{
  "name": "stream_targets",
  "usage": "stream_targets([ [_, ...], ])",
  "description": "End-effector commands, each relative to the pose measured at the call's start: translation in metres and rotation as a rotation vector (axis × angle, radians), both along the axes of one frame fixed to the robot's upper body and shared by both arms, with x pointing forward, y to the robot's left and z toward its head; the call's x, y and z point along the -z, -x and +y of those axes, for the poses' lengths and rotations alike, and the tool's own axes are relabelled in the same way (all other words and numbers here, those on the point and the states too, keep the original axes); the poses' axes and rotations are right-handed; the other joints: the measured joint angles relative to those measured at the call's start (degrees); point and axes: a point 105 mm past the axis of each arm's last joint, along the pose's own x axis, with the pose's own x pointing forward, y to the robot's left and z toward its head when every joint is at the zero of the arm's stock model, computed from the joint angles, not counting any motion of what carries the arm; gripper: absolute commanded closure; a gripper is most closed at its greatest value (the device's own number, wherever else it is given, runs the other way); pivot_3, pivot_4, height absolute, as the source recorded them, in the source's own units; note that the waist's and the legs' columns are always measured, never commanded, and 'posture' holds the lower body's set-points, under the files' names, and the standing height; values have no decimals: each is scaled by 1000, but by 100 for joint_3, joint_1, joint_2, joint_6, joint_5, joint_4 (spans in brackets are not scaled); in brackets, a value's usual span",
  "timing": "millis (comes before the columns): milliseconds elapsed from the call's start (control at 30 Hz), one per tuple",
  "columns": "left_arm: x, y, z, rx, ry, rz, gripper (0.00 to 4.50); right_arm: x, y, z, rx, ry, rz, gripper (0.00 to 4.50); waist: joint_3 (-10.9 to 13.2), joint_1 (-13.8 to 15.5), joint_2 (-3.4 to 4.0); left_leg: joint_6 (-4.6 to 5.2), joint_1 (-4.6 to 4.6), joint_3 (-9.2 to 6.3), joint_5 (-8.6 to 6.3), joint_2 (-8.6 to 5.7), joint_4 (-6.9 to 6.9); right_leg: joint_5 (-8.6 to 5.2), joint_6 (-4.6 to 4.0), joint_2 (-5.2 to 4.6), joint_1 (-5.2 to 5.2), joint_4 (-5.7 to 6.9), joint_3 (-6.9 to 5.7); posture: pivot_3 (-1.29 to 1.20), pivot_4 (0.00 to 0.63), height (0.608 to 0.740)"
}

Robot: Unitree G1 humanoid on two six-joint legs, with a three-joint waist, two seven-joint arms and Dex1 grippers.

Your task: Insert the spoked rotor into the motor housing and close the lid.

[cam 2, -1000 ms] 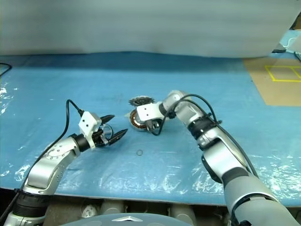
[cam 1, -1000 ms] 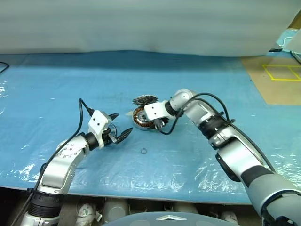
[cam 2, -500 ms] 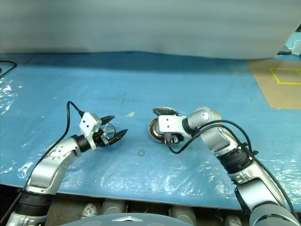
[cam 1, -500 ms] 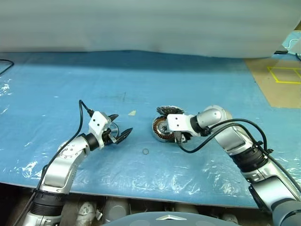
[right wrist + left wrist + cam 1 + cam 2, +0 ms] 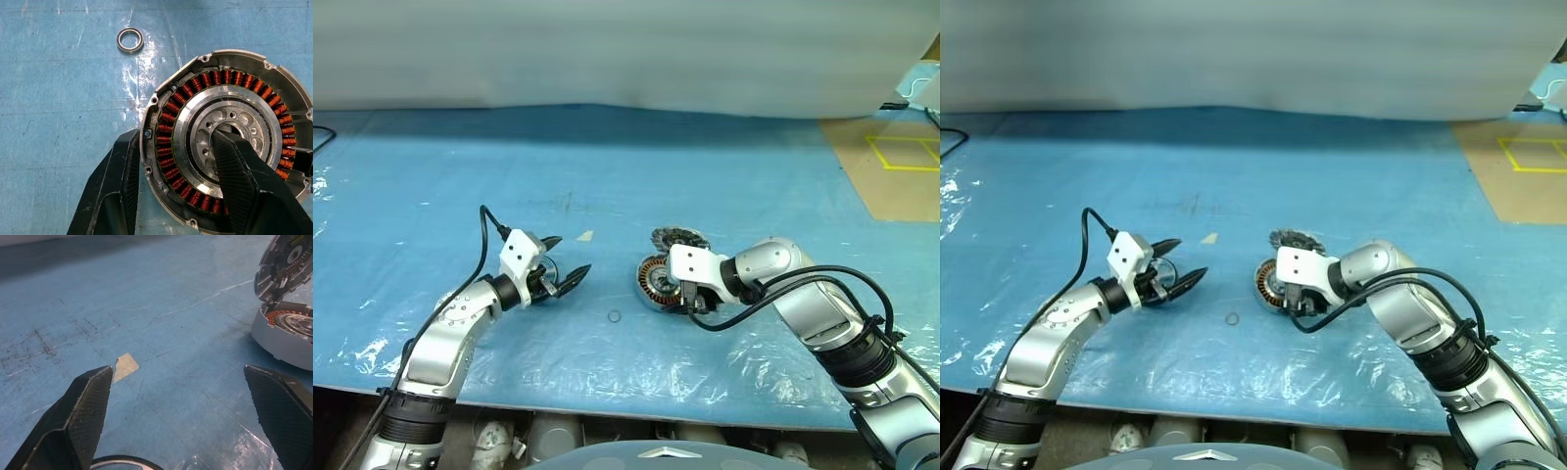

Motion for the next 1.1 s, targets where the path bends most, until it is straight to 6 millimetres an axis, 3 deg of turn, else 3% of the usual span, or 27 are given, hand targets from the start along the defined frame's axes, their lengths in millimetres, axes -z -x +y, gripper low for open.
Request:
stream_targets([
  [33, -5, 0, -1, 14, -14, -29, 0, -6, 0, 6, 8, -38, 24, 1663, 2, -9, 3, 0, 0, 0, 0, -1, 0, 0, 0, 1, -1, 0, 0, 0, 150, 740],
  [167, -7, -1, -2, 13, -12, -33, 0, -38, -7, 12, 71, -139, 18, 319, 17, -10, 24, -1, -6, 0, 1, -17, 0, 1, 0, 1, -7, 2, 1, 0, 150, 740],
  [433, -11, -3, -7, 35, 1, -37, 0, -85, 13, 10, 94, -280, 84, 319, 26, 6, 37, -3, -8, 0, 2, -22, -5, 1, 0, 1, -11, 2, 3, 0, 150, 740],
  [567, -12, -2, -7, 55, -4, -30, 0, -84, 38, 3, 104, -363, 212, 319, 26, 13, 38, -4, -5, 0, 2, -24, -4, 1, 0, 0, -9, 2, 4, 0, 150, 740],
  [700, -16, -4, -5, 68, -10, -28, 0, -61, 49, -3, 147, -442, 220, 319, 28, 27, 40, -4, -5, 0, 2, -23, -9, 0, 0, 1, -9, -3, 2, 0, 150, 740],
  [900, -28, -8, -3, 65, 7, -70, 0, -70, 12, 12, 323, -690, -113, 319, 31, -21, 48, -5, -1, 2, 3, -27, -8, 1, 2, 0, -20, 13, 10, 0, 150, 740],
  [1100, -34, -11, -1, 75, 1, -86, 0, -64, 6, 40, 303, -720, -208, 319, 32, -12, 49, -6, -11, 2, 4, -33, -9, 0, 6, -3, -22, 5, 11, 0, 150, 740],
])
